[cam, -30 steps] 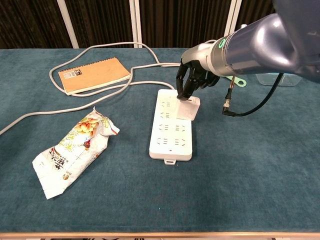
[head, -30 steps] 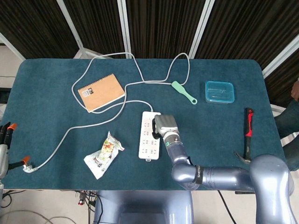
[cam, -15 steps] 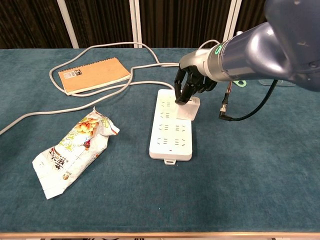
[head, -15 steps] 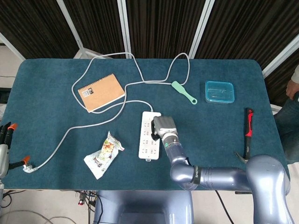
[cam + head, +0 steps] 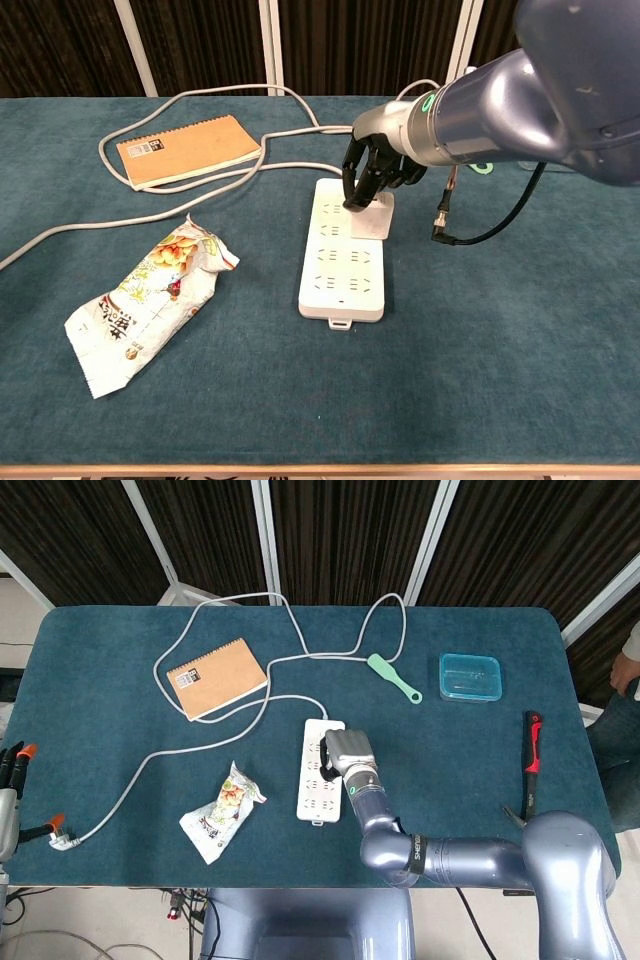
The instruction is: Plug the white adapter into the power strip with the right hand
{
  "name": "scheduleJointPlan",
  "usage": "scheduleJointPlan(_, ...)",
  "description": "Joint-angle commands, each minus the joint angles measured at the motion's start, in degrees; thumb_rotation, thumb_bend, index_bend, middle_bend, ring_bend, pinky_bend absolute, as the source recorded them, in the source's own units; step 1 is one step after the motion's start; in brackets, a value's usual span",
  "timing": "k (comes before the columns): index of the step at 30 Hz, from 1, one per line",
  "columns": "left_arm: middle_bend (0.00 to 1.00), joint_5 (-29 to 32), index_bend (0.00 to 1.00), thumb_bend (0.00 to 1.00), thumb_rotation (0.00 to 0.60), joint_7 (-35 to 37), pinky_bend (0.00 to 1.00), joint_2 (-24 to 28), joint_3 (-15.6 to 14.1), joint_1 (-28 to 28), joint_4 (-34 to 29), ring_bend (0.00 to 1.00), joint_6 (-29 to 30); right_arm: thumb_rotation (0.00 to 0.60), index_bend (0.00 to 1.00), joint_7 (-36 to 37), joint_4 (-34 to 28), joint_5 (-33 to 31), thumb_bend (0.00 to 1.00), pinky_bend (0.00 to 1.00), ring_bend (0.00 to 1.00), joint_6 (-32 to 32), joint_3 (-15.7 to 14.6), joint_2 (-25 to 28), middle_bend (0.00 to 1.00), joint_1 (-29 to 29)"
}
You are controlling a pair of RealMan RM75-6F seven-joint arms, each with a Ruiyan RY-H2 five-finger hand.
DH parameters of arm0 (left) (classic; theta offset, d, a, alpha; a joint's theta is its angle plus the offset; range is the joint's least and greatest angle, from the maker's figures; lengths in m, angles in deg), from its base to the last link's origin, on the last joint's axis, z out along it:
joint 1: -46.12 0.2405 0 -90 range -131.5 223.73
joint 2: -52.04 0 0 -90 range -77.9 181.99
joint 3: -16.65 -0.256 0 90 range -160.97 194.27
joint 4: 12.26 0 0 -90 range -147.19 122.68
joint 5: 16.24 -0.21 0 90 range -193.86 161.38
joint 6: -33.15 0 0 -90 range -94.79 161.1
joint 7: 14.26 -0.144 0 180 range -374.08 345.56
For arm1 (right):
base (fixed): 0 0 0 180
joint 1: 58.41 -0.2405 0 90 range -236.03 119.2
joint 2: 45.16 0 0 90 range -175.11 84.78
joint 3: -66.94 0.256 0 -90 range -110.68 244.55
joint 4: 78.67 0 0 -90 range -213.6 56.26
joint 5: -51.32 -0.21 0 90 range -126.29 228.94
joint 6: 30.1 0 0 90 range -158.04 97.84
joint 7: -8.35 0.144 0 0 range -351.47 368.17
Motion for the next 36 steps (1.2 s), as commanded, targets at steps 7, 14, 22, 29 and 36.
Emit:
scheduleJointPlan(7, 0.0, 0.14, 0.09, 0.07, 0.6, 0.27, 0.0, 0.12, 0.09, 0.01, 0.05, 0.0, -0.01, 0.6, 1.0, -0.17, 1.02, -0.28, 0.73, 1.0, 0.92, -0.11, 0.18, -0.88, 0.98, -0.3)
scheduleJointPlan(14, 0.0, 0.13, 0.09, 0.07, 0.6, 0.25, 0.0, 0.12, 0.05, -0.04, 0.05, 0.0, -0.11, 0.6, 1.0, -0.02, 1.74, -0.23, 0.73, 1.0, 0.92, -0.36, 0.34, -1.28, 0.98, -0.2)
scheduleJointPlan(22, 0.0, 0.22, 0.09, 0.07, 0.6, 0.36, 0.0, 0.2, 0.12, 0.01, 0.03, 0.0, 0.02, 0.6, 1.0, 0.08, 2.01, -0.5, 0.73, 1.0, 0.92, -0.55, 0.23, -0.93, 0.98, 0.39)
scheduleJointPlan(29, 0.0, 0.08, 0.09, 0.07, 0.6, 0.01, 0.0, 0.05, -0.01, -0.04, -0.02, 0.0, 0.0, 0.6, 1.0, 0.24, 2.0, -0.45, 0.73, 1.0, 0.92, -1.1, -0.01, -0.65, 0.98, 0.93)
scheduleJointPlan(36, 0.0, 0.14, 0.09, 0.07, 0.6, 0.13, 0.0, 0.12, 0.14, 0.09, -0.04, 0.0, 0.36, 0.6, 1.0, 0.46, 2.45, -0.31, 0.73, 1.0, 0.92, -1.8, -0.3, -1.21, 0.98, 1.12)
